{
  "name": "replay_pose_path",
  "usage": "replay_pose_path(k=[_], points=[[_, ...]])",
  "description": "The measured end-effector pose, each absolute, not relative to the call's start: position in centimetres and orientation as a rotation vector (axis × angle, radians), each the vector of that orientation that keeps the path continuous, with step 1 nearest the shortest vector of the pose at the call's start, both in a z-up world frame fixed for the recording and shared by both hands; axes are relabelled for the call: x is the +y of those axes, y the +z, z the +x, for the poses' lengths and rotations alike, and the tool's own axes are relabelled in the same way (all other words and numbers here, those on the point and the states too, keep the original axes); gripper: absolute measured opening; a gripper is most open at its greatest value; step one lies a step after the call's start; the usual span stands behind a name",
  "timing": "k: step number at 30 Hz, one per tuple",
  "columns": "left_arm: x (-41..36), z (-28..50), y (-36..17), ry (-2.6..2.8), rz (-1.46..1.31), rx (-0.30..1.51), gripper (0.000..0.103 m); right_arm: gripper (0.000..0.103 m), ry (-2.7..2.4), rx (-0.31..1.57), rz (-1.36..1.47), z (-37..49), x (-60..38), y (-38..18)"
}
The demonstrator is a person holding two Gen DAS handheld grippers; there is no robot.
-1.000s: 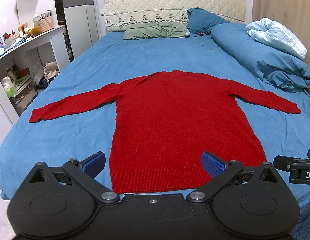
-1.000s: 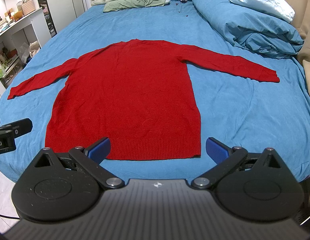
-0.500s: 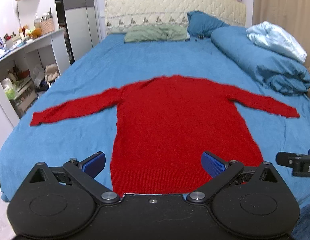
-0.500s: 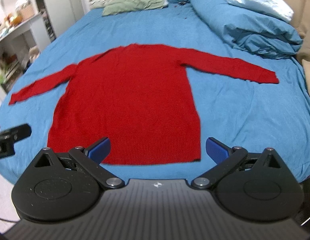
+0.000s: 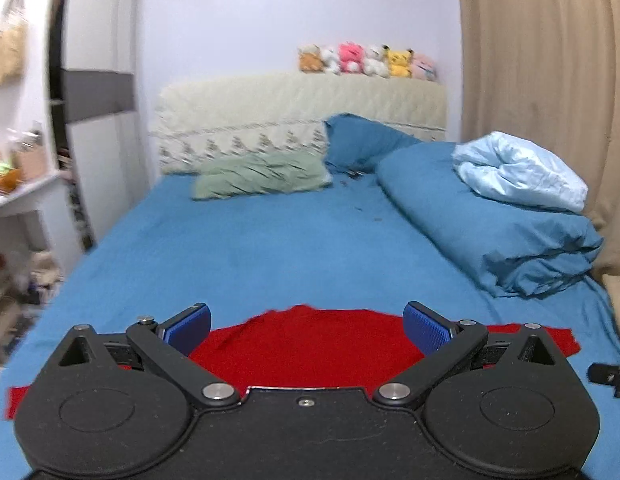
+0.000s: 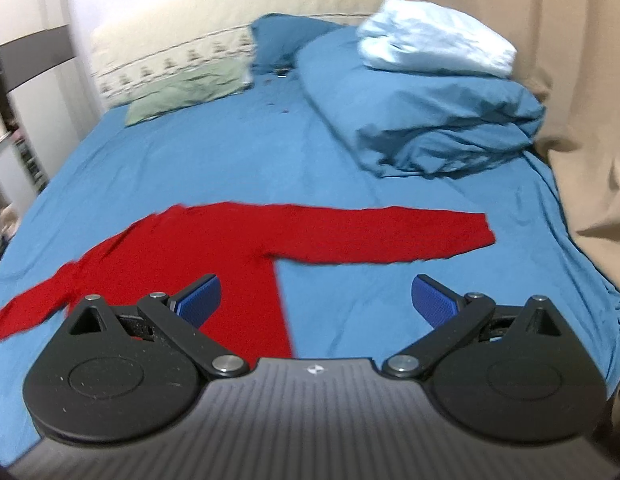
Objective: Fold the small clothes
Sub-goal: 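Move the right tool to a sweater sleeve cuff and close on it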
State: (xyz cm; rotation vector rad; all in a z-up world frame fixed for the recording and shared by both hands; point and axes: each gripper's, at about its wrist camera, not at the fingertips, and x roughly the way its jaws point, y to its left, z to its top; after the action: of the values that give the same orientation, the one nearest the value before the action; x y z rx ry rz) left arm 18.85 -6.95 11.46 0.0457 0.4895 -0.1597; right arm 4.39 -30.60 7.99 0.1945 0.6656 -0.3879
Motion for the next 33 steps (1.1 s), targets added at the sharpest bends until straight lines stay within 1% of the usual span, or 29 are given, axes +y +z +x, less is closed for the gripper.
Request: replay_pose_path(k=[4,10,15,17,19,21,24,26,27,29,30,31,33], points=[[-10.6,26.1,8.0,-0.21,0.022,0.56,0.103,0.103,-0.452,0.651,0.261,7.9,-36.6,4.7],[-15.8,36.2,-0.1,-0.24,0.017,0.667,0.103,0.103,-0.55,0.643,0.36,12.0,-45.1,-3.2],[-18.9,40.8,-7.4,-0.258,0.044,0.75,0.103,0.103,-0.62,0.603,0.413,13.5,-50.8,-9.8],[-19.8,41.9,-9.9,-0.265,0.054,0.78,0.103,0.097,-0.645,0.602,0.42,14.4,-52.6,-11.9],[-20.6,42.8,-11.7,-0.267,0.066,0.794,0.103,0.086,-0.663,0.602,0.428,15.3,-54.2,-13.6],[-21.2,43.6,-13.4,-0.273,0.081,0.811,0.103,0.082,-0.684,0.593,0.453,16.2,-55.9,-15.1],[-21.8,44.5,-15.2,-0.269,0.095,0.826,0.103,0.073,-0.718,0.592,0.488,17.0,-57.8,-16.7],[-22.3,44.8,-16.1,-0.266,0.114,0.828,0.103,0.069,-0.737,0.565,0.506,17.0,-58.4,-17.5],[-22.5,44.9,-16.6,-0.265,0.13,0.829,0.103,0.065,-0.745,0.553,0.496,17.0,-58.4,-17.7],[-22.9,45.1,-17.5,-0.26,0.153,0.838,0.103,0.054,-0.77,0.543,0.466,17.3,-58.3,-17.8],[-23.0,45.3,-17.9,-0.259,0.155,0.846,0.103,0.046,-0.78,0.538,0.461,17.4,-58.3,-17.8],[-23.0,45.3,-18.1,-0.259,0.156,0.849,0.103,0.036,-0.789,0.535,0.461,17.6,-58.4,-17.9],[-22.9,45.6,-18.4,-0.26,0.155,0.848,0.103,0.027,-0.805,0.534,0.471,17.9,-58.8,-17.8]])
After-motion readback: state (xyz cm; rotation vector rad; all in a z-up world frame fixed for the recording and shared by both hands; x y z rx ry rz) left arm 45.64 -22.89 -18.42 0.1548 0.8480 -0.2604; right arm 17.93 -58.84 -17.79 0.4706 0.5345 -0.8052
